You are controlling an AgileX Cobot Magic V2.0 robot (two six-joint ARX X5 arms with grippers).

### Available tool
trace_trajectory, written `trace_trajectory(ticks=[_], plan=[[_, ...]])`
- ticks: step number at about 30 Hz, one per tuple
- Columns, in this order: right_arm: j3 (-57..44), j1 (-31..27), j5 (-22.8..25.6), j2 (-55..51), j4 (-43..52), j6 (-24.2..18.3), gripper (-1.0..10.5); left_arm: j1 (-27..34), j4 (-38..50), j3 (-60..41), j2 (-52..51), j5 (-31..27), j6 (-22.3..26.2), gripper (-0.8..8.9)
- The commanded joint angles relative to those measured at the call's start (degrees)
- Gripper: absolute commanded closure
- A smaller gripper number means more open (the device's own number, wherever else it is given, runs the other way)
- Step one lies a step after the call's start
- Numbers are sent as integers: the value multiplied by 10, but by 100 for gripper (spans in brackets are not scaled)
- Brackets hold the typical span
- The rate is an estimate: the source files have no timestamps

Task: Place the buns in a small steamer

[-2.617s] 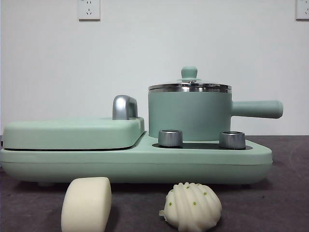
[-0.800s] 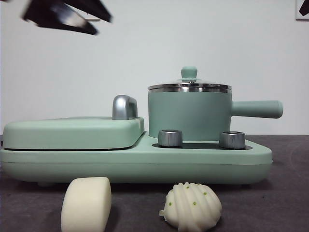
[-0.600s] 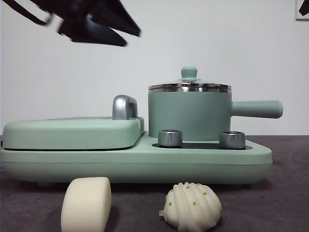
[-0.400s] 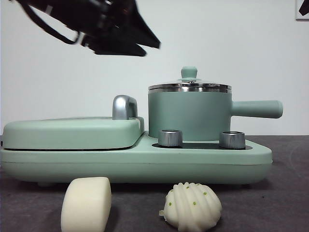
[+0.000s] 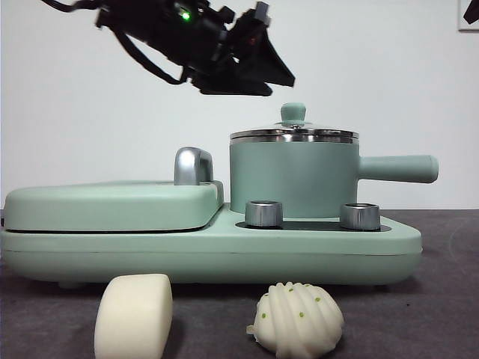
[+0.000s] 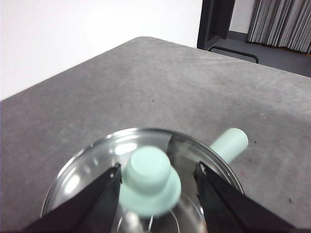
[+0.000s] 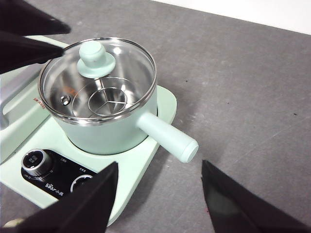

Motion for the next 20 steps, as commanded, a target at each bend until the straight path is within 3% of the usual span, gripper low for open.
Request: trace_trajectory(ticks=[1,20], plan=[[12,2,-1,4,5,9,670,-8,6,35,33,-2,21,564],[12,2,-1,4,5,8,670,-9,7,71,106,-2,34,568]])
